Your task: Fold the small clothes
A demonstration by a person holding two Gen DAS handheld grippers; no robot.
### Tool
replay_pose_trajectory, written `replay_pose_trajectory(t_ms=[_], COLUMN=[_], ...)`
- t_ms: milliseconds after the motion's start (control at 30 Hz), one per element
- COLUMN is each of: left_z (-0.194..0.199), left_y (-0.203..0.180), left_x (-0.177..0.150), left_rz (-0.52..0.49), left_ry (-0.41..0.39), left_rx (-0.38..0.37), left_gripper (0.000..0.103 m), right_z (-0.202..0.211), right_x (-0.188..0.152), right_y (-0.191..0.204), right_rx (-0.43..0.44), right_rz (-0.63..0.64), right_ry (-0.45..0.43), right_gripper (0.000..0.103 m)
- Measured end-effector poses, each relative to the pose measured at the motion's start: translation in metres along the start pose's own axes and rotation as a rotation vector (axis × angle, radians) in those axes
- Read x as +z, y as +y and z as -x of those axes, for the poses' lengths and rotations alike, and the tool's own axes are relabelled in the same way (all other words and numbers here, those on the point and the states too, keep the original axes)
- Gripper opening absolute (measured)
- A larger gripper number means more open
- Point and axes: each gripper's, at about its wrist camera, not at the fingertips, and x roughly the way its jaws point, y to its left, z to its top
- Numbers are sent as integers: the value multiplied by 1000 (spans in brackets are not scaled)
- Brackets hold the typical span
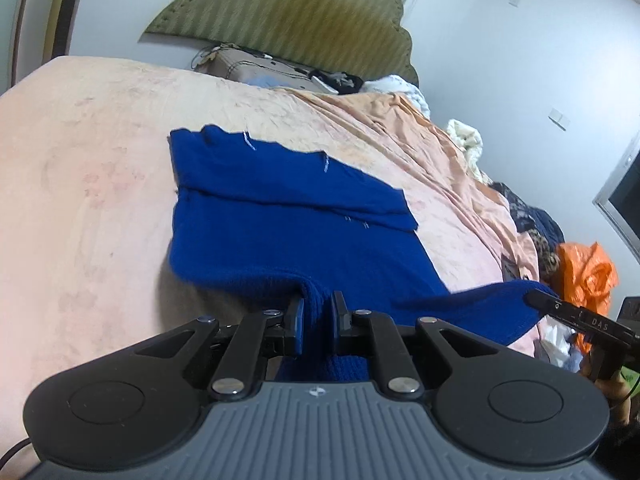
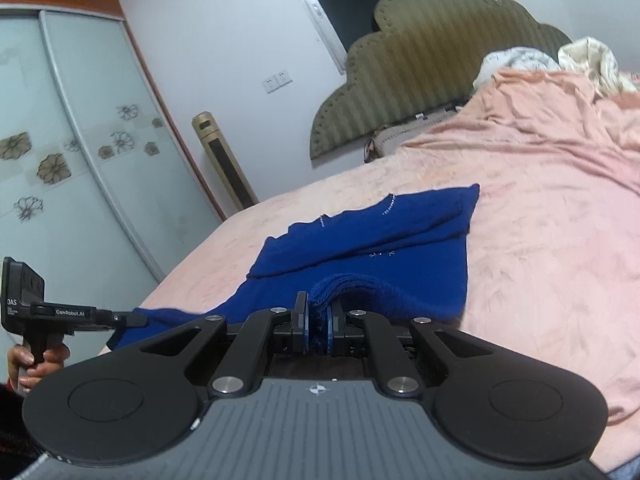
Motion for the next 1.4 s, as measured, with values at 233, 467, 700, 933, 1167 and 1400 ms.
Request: replay_pose_trajectory(t_ms=[233, 467, 700, 933, 1167, 1400], left_z=[-31, -81, -154, -243, -293, -255], left_y=[7, 13, 31, 64, 110, 129], left_x=[56, 114, 165, 198, 218, 226], left_rz=[74, 64, 53, 73, 174, 200], left_ry=[-69, -106, -81, -42, 20, -130], left_rx=[23, 90, 164, 291, 354, 400], left_gripper=[13, 13, 13, 13, 19, 71], right_z=[-36, -103, -178, -267, -371, -352], right_x=[32, 77, 113, 145, 150, 158], right_y=[-21, -48, -83, -122, -159, -162], right_rx=[-8, -37, -85, -123, -251, -293], right_rz=[-55, -110, -155, -179, -201, -176], right_ry=[-52, -85, -64, -17, 108, -29], right_gripper=[11, 11, 11, 11, 30, 46])
